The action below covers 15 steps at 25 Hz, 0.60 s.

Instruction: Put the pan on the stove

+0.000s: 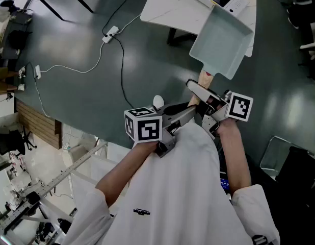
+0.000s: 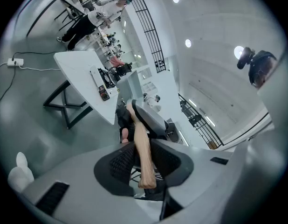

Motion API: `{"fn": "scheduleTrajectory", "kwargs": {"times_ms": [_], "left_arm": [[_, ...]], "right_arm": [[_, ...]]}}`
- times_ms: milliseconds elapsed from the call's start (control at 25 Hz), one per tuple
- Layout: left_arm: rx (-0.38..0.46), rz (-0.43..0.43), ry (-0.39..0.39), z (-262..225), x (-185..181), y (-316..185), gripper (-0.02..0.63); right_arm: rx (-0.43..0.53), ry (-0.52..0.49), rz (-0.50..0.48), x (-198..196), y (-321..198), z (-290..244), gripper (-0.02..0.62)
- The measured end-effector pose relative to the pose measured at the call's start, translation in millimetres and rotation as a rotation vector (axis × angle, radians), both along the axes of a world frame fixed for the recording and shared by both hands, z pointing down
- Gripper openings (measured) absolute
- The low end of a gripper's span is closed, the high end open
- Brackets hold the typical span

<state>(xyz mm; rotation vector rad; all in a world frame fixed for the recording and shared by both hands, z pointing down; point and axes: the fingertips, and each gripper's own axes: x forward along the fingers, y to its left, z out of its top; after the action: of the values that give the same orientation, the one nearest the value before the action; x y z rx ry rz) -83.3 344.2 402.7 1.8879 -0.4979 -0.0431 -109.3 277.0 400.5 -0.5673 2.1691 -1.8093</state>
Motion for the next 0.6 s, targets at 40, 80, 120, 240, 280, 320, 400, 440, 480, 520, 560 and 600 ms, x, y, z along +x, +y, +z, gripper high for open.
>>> {"fn": "scheduleTrajectory", "kwargs": {"times_ms": [40, 80, 120, 240, 280, 320, 400, 440, 480, 520, 560, 600], "left_arm": [[-0.001, 0.001, 0.0, 0.0, 0.0, 0.3, 0.112], [-0.002, 0.002, -0.001, 0.1, 0.0, 0.5, 0.112], [-0.002, 0.003, -0.001, 0.2, 0.2, 0.5, 0.112], [-0.003, 0.006, 0.001, 0.9, 1.3, 0.4, 0.112], [-0.003, 0.007, 0.002, 1.4, 1.5, 0.8, 0.112], [-0.002, 0.008, 0.002, 1.9, 1.7, 1.2, 0.112], [0.0, 0.009, 0.001, 3.4, 2.8, 1.8, 0.114], [0.0, 0.009, 0.0, 4.1, 3.5, 2.2, 0.114], [-0.001, 0.009, -0.002, 4.6, 4.1, 2.6, 0.114], [-0.002, 0.008, -0.002, 5.1, 4.2, 3.0, 0.114], [-0.004, 0.007, -0.003, 5.6, 4.0, 3.2, 0.114], [-0.006, 0.007, -0.003, 6.2, 4.3, 3.7, 0.114]], "right_arm": [[-0.004, -0.001, 0.002, 0.3, 0.3, 0.3, 0.101], [-0.007, -0.002, 0.005, 0.6, 0.6, 0.5, 0.101], [-0.009, -0.003, 0.007, 1.0, 0.6, 0.7, 0.101], [-0.008, -0.004, 0.013, 1.9, -0.1, 0.9, 0.101], [-0.005, -0.002, 0.013, 2.0, 0.1, 1.3, 0.103], [0.0, 0.001, 0.013, 2.2, 0.3, 1.8, 0.103], [0.009, 0.001, 0.01, 2.8, 0.3, 2.8, 0.106], [0.008, 0.0, 0.009, 3.2, 0.5, 3.3, 0.104], [0.005, 0.002, 0.007, 3.5, 0.9, 3.9, 0.104], [0.001, 0.008, 0.005, 3.4, 1.3, 4.6, 0.104], [-0.002, 0.016, 0.002, 2.7, 1.6, 5.2, 0.104], [-0.003, 0.022, -0.002, 2.5, 2.0, 5.6, 0.104]]}}
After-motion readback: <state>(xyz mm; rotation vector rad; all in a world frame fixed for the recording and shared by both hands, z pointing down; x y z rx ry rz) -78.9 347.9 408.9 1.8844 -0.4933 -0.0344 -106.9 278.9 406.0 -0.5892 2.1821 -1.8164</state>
